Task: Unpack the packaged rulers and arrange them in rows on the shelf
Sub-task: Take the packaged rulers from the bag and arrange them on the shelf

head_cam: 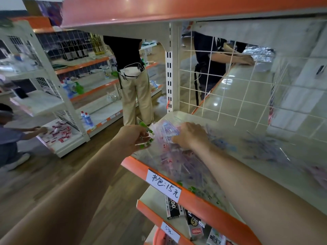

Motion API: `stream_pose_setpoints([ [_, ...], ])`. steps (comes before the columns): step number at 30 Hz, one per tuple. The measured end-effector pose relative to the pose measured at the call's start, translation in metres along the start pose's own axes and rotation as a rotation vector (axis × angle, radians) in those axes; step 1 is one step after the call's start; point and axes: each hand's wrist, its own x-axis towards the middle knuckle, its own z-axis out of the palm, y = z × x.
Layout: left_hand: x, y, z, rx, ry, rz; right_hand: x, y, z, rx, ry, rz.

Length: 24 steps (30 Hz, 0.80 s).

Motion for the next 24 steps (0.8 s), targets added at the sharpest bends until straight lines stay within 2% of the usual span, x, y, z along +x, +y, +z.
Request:
stream_pose_setpoints([
  [5, 0.007, 0.006, 0.009, -0.088, -0.082, -0.053, 0.009, 0.007, -0.008, 0.122, -0.145, 0.081],
  [10, 0.011, 0.004, 0.014, -0.066, -0.054, -0.069, 0.004, 0.023, -0.015, 0.379, -0.212, 0.094],
  [14, 0.013, 0.005, 0.018, -0.036, -0.04, -0.047, -0.009, 0.042, -0.033, 0.576, -0.209, 0.092],
  [21, 0.011, 0.013, 0.039, 0.085, 0.072, 0.153, -0.029, 0.076, -0.058, 0.492, -0.055, -0.014],
  [24, 0.004, 0.018, 0.05, 0.006, 0.01, 0.181, -0.039, 0.088, -0.068, 0.564, -0.038, -0.06],
])
